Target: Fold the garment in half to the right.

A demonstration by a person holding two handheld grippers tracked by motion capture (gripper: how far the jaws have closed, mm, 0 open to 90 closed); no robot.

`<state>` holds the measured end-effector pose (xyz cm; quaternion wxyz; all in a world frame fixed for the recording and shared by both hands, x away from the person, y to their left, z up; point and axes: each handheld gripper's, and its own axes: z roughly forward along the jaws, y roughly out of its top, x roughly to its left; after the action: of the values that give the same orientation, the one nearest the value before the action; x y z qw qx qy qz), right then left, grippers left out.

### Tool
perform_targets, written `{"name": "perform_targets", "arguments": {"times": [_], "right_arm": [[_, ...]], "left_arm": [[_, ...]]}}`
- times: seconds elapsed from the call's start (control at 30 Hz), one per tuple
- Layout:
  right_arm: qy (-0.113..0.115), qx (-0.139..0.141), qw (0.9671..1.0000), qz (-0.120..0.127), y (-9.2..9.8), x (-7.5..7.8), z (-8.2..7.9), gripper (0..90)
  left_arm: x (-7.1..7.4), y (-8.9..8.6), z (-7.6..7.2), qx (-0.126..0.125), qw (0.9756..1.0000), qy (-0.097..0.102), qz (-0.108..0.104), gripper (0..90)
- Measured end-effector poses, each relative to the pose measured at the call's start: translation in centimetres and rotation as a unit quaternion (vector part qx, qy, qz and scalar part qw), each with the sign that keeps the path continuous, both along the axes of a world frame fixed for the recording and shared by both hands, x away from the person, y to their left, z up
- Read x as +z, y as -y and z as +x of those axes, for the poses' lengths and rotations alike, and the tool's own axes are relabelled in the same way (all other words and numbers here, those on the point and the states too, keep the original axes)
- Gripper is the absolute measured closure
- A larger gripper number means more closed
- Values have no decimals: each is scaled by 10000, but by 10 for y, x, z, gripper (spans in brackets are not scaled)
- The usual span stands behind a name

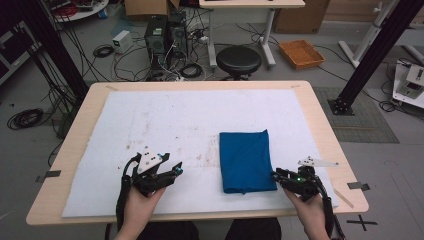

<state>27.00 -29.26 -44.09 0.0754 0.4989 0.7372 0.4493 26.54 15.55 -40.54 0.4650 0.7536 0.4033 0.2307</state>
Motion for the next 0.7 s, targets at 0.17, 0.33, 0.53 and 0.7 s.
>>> {"name": "perform_targets", "arguments": {"times": [0.17, 0.33, 0.53, 0.7], "right_arm": [[0, 80, 9997, -210, 2, -5, -4, 900], [20, -79, 9998, -183, 9, -3, -9, 900], [45, -105, 9996, -275, 12, -4, -13, 863], [220, -274, 9991, -252, 16, 2, -9, 719]], "left_arm": [[-6, -2, 2, -3, 10000, -95, -16, 456], [-8, -1, 3, -29, 9999, -134, -4, 455], [-10, 1, 4, -32, 9998, -171, 9, 456], [-10, 0, 4, -30, 9999, -158, 34, 437]]}}
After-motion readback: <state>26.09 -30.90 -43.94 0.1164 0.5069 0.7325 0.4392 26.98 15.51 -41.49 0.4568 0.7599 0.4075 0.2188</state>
